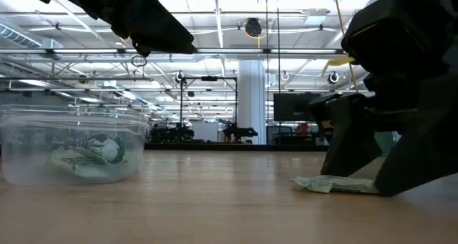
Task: Pick and place Stevia / Truvia into bins
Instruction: Put the stevia packet into the transparent container
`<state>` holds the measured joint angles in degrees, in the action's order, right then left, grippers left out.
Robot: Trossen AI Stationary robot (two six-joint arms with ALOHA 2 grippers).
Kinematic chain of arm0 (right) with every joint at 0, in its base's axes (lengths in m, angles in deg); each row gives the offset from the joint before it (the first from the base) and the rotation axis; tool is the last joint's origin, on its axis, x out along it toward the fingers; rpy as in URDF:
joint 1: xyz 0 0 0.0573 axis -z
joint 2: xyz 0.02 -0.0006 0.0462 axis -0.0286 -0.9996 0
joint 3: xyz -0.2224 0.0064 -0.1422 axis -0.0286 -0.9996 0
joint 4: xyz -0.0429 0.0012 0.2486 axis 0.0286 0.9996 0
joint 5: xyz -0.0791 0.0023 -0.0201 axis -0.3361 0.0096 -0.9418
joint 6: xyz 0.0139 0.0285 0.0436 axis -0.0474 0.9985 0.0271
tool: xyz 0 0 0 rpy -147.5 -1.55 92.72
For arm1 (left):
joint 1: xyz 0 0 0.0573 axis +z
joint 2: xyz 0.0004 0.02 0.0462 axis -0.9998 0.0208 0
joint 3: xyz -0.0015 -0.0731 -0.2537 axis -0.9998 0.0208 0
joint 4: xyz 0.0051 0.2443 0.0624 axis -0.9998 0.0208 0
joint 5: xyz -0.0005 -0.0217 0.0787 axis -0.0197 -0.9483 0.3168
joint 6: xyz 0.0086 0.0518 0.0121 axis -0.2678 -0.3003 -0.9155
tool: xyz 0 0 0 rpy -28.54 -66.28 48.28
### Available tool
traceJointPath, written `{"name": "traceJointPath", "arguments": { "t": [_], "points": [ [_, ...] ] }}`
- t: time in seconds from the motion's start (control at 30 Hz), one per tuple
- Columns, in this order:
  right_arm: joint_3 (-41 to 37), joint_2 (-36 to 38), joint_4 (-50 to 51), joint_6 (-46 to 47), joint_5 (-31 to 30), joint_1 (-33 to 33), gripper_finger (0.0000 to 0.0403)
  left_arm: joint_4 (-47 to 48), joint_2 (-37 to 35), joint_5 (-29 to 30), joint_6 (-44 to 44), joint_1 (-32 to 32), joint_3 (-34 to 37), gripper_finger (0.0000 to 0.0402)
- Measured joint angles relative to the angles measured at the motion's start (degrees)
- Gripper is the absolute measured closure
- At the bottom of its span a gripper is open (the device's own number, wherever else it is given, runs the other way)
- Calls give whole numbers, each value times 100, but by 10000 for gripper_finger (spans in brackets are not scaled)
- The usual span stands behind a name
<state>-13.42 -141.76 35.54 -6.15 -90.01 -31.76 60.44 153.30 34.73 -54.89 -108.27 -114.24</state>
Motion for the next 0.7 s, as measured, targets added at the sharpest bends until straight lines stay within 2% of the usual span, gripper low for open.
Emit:
{"name": "traceJointPath", "arguments": {
  "t": [0.17,0.33,0.43,0.7],
  "points": [
    [0,-7,78,-54,-3,200,264,0,0,0,2,0,0,256],
    [0,-9,122,-304,-258,438,299,0,0,2,2,0,0,256],
    [0,-5,112,-469,-322,621,311,0,0,2,24,0,0,256],
    [-15,-4,-249,-925,-1011,1042,317,2,0,1,160,0,0,256]
  ]
}}
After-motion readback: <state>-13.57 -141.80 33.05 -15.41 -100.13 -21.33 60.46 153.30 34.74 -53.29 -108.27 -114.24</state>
